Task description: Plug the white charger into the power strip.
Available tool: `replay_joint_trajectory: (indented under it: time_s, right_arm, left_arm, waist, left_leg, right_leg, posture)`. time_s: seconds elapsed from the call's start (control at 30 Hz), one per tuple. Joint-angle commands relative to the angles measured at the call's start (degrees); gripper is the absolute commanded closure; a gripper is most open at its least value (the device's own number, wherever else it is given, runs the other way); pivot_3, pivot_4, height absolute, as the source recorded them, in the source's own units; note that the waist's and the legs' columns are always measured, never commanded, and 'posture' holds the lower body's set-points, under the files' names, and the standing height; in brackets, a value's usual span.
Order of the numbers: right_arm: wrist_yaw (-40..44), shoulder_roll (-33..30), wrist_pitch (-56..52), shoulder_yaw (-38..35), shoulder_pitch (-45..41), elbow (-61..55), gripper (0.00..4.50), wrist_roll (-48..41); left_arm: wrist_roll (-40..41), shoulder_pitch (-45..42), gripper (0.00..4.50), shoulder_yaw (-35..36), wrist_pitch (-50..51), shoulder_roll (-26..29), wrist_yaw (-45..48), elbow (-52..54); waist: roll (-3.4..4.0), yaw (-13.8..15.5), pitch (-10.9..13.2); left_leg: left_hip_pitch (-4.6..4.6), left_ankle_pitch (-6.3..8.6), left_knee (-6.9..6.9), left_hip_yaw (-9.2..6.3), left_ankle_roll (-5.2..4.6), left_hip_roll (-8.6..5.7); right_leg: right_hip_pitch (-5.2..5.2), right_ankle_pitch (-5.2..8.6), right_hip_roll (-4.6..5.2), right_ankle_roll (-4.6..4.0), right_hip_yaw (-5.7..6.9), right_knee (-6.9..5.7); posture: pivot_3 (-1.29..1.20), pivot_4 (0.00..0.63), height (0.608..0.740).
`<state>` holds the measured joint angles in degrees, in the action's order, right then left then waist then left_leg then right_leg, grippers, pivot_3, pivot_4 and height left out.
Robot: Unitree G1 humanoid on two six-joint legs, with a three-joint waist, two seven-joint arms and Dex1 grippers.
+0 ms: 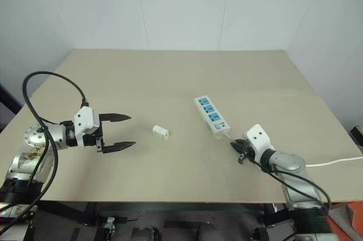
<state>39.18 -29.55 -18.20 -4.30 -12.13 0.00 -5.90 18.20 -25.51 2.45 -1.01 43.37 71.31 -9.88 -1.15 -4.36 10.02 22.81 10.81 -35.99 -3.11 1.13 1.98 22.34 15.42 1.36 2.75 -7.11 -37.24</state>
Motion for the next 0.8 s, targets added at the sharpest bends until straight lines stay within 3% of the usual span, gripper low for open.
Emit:
replay_joint_trajectory:
  time_s: [0.03,0.23,0.8]
  right_arm:
    - [-4.1,2.6,1.1,-2.7,-0.1,-4.9,2.14,-2.4]
    - [-7.7,6.1,3.6,-1.8,0.7,-6.1,0.02,-2.6]
    - [-13.4,12.5,10.8,0.2,-4.7,5.1,0.02,-0.6]
  left_arm:
    - [0.2,-1.2,0.00,0.3,-1.4,0.7,1.5,-0.3]
    - [-0.3,-0.7,0.00,1.0,-2.2,1.1,1.3,-0.7]
    - [-0.7,0.1,0.00,0.9,-3.2,0.8,-0.8,-0.2]
  waist:
    - [0.00,0.1,0.0]
    - [0.00,0.5,0.0]
    - [0.00,0.4,0.0]
  left_leg:
    - [0.04,0.00,0.00,0.00,0.00,0.00]
    - [0.25,0.01,0.02,-0.02,0.00,-0.03]
    - [0.27,0.00,0.01,0.00,0.00,-0.03]
  right_leg:
    - [0.03,0.00,0.00,0.00,-0.01,0.01]
    - [0.08,0.01,0.09,0.00,0.07,0.13]
    - [0.14,-0.01,0.10,-0.02,0.05,0.10]
  posture:
    - [0.00,0.150,0.740]
    - [0.00,0.150,0.740]
    - [0.00,0.150,0.740]
